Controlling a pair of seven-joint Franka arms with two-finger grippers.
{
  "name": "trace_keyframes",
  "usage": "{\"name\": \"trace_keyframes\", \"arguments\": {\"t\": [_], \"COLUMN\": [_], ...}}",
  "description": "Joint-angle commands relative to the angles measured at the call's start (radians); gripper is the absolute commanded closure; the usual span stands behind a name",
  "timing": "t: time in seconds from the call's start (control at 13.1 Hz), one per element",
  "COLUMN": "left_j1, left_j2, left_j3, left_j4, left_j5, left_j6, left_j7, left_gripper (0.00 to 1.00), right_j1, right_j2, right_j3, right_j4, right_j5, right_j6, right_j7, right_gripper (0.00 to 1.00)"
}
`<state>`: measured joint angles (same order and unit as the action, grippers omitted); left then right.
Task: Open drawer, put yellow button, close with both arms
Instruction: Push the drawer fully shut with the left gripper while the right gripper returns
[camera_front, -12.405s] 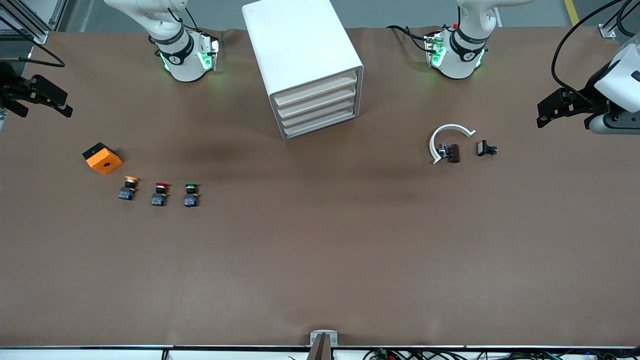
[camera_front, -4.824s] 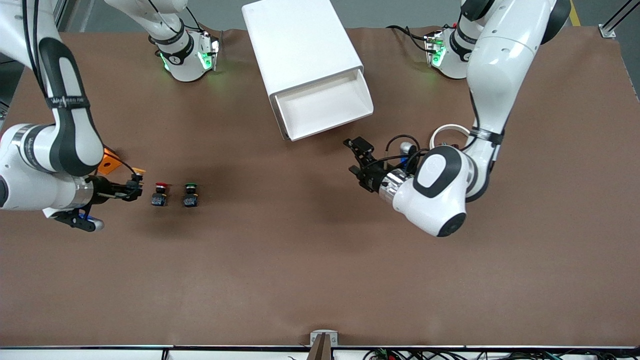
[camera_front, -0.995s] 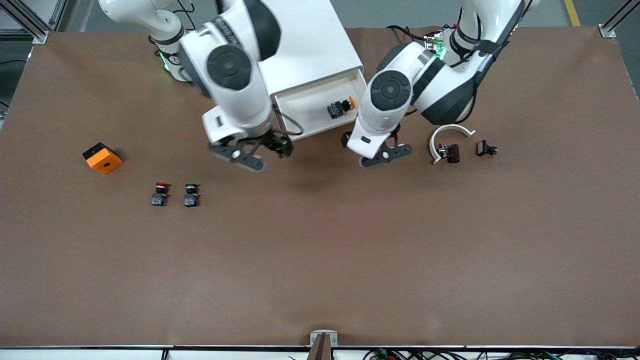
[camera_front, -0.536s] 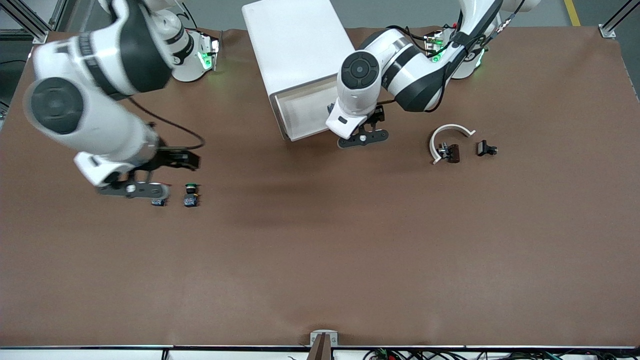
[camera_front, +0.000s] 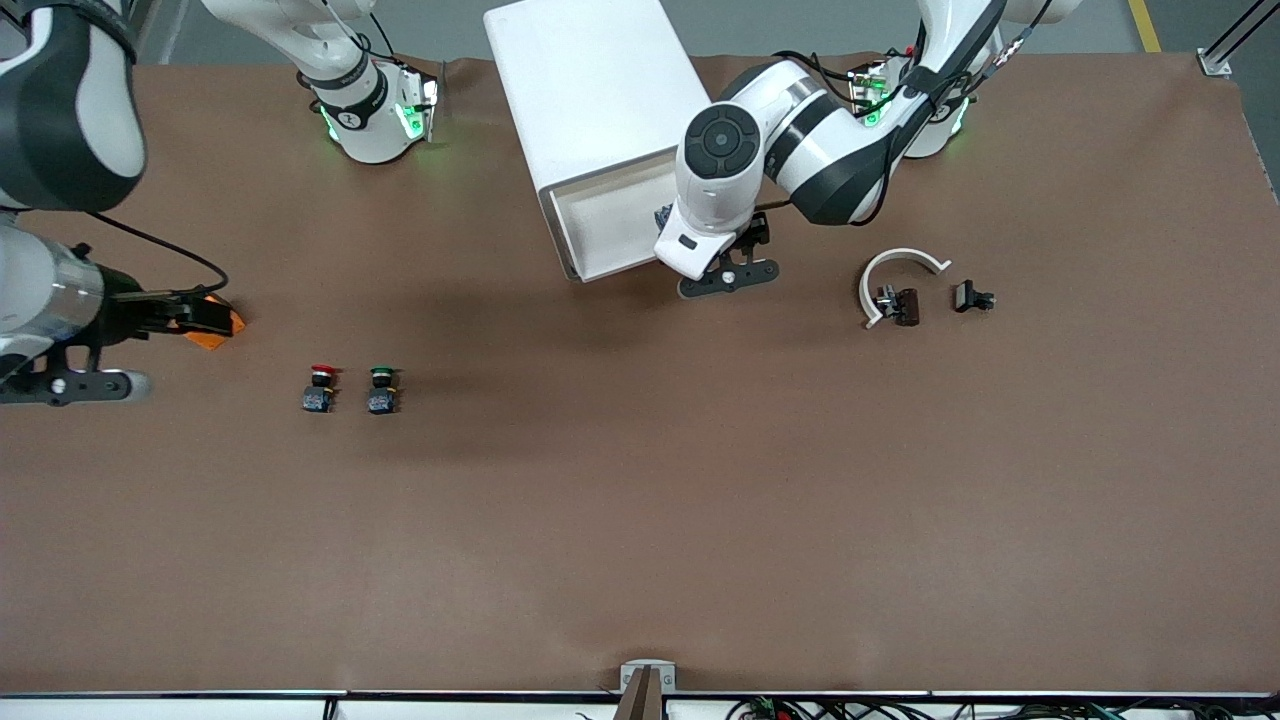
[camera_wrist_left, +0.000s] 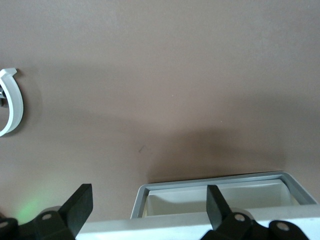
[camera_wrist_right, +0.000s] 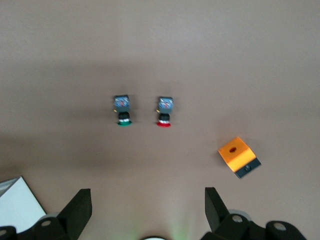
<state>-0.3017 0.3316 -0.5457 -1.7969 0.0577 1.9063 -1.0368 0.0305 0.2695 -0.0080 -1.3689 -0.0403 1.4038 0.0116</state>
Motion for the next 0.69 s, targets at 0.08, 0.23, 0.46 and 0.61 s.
{"name": "trace_keyframes", "arguments": {"t": [0.08, 0.23, 0.46, 0.61], "left_j1": [0.012, 0.007, 0.003, 0.003], "left_j2": [-0.028, -0.026, -0.026, -0.026], "left_j3": [-0.051, -0.062, -0.103, -0.131], "left_j4": [-0.048, -0.05, -0.07, -0.07], "left_j5": [-0.002, -0.05, -0.09, -0.122], "left_j6": [0.034, 0.049, 0.063, 0.063], "left_j7": [-0.02, -0.02, -0.02, -0.023], "left_gripper": [0.0, 0.0, 0.0, 0.0], "right_j1": [-0.066, -0.063, -0.072, -0.061], "right_j2": [0.0, -0.001, -0.001, -0.006], "right_j3": [0.029, 0.025, 0.022, 0.028], "right_j4": [0.065, 0.073, 0.076, 0.076], "right_j5": [-0.009, -0.016, -0.016, -0.044], "right_j6": [-0.039, -0.042, -0.043, -0.055], "right_j7": [0.005, 0.007, 0.016, 0.019], "right_gripper": [0.0, 0.0, 0.0, 0.0]}}
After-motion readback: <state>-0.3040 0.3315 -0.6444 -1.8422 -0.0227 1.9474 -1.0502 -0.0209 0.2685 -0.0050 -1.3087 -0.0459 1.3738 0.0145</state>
